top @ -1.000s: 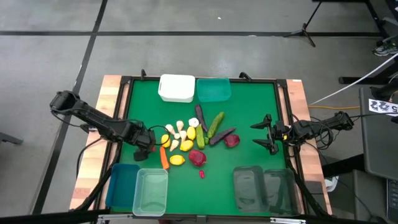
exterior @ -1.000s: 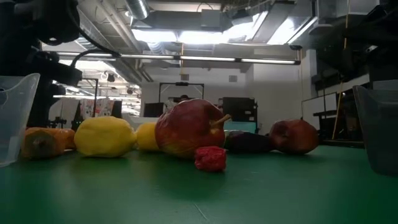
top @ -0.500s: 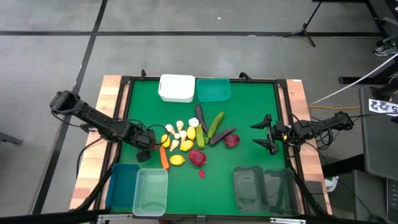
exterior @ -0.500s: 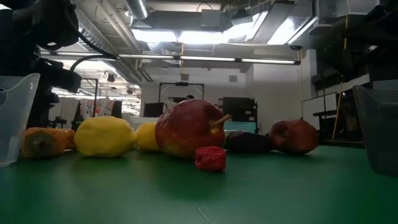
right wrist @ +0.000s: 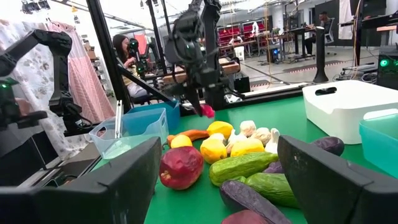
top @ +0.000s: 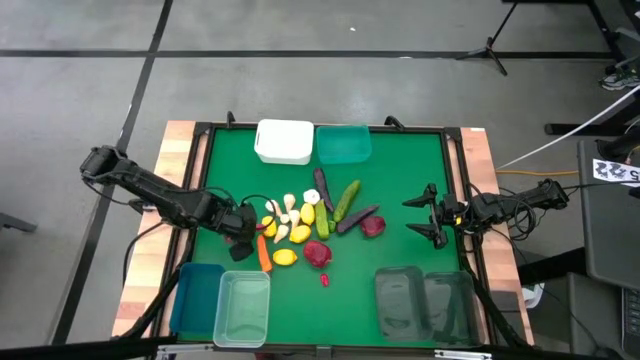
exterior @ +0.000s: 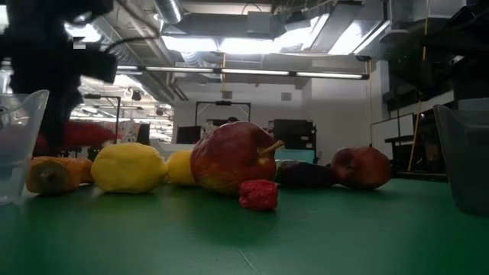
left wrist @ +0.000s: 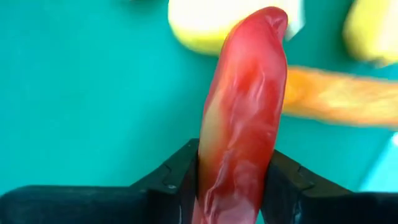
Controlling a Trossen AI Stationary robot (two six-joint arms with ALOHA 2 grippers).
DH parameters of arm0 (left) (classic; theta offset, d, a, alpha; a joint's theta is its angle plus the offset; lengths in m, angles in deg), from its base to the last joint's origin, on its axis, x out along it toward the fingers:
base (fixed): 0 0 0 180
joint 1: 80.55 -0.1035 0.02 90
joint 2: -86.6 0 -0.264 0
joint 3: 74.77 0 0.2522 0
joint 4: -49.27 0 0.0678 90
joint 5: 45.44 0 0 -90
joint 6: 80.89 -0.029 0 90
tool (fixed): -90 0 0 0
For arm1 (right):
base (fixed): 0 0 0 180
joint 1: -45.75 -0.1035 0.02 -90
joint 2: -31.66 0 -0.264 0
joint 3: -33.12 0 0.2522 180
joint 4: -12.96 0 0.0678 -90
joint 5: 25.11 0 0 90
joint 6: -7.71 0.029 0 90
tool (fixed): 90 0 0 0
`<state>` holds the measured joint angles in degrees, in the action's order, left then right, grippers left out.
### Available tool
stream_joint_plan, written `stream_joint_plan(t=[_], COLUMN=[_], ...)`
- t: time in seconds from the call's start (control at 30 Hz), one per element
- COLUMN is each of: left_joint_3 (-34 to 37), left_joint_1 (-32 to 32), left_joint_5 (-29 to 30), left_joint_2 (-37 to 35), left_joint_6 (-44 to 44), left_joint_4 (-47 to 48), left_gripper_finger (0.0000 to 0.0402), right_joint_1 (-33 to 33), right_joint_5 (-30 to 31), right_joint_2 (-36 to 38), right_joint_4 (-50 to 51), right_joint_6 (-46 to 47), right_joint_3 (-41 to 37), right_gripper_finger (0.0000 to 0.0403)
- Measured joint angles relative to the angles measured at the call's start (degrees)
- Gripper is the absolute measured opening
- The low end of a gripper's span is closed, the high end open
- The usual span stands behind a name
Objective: Sort produce into baskets
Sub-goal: Put the red chili pepper into the blue bin
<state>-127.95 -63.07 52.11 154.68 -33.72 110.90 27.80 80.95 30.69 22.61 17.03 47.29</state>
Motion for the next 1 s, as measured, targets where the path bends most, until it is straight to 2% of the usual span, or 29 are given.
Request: stream_joint_plan(t=[0.2,0.4,0.7,1.0], left_joint_3=[-9.67,-15.52,-15.73,-15.73], left_joint_1=[1.57,5.58,21.39,37.12], left_joint_5=[-2.96,-3.58,-9.29,-8.83], left_joint_2=[0.00,-0.04,-0.02,0.66], left_joint_6=[10.08,36.10,64.84,92.37], left_joint_4=[10.00,18.04,16.32,12.66], left_gripper_finger=[0.0131,0.0132,0.0132,0.0132], right_joint_1=[0.00,-0.01,-0.01,-0.02], right_joint_5=[0.00,0.00,0.00,-0.11], right_joint_2=[-0.02,-0.01,-0.01,0.00], right_joint_4=[0.00,0.00,0.00,0.31], right_joint_6=[0.00,0.02,0.02,0.02], right_joint_3=[0.00,0.01,0.01,0.00], right_gripper_finger=[0.0321,0.0321,0.0321,0.0321])
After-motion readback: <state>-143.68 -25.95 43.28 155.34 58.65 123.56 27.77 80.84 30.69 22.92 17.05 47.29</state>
